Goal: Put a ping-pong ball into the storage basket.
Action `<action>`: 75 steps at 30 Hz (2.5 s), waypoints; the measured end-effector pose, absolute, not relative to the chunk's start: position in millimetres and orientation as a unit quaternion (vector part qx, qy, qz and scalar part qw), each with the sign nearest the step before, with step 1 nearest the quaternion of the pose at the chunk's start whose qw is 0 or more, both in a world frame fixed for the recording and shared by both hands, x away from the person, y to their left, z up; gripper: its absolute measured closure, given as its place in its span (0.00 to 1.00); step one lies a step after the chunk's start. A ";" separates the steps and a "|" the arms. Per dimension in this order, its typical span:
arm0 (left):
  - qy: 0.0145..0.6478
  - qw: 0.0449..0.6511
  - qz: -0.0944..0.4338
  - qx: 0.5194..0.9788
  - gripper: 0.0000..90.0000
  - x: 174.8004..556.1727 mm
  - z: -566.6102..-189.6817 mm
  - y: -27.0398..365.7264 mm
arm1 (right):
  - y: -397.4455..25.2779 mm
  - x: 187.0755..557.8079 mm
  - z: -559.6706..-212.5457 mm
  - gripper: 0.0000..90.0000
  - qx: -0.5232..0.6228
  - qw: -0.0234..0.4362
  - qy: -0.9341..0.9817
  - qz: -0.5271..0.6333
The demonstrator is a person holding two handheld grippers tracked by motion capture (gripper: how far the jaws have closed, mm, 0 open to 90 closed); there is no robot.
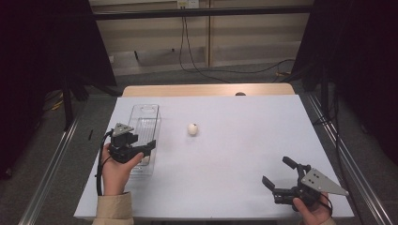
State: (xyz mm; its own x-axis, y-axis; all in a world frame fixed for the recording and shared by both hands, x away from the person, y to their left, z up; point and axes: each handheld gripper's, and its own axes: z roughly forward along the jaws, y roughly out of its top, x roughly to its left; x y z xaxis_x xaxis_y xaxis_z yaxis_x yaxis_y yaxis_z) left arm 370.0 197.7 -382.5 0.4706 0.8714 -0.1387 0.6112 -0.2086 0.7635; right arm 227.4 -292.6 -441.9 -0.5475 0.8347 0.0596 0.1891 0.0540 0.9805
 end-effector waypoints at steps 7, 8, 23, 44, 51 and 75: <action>0.482 0.403 0.157 0.762 0.27 369.8 -381.0 193.8 | -292.7 227.3 -442.0 0.01 0.383 0.282 0.669 0.572; 0.480 0.402 0.157 0.764 0.27 369.6 -380.6 193.4 | -292.7 227.4 -442.0 0.01 0.382 0.282 0.669 0.571; 0.464 0.409 0.143 0.773 0.23 368.6 -379.6 178.8 | -292.7 227.2 -441.9 0.01 0.383 0.282 0.669 0.571; 0.455 0.414 0.132 0.777 0.18 368.4 -380.9 167.4 | -292.5 227.0 -441.9 0.01 0.383 0.282 0.669 0.571; 0.448 0.415 0.129 0.781 0.17 368.1 -381.3 161.0 | -292.8 226.9 -441.9 0.01 0.383 0.282 0.669 0.571; 0.440 0.424 0.124 0.782 0.12 368.2 -386.7 137.2 | -293.0 226.9 -442.1 0.01 0.383 0.282 0.669 0.571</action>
State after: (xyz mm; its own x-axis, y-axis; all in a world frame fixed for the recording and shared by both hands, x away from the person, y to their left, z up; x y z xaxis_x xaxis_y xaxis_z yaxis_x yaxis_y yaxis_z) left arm 368.2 137.2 -386.7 0.5825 0.7929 -0.1791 0.5831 -0.2540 0.7717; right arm 226.9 -293.0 -442.1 -0.5468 0.8351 0.0600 0.1903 0.0542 0.9802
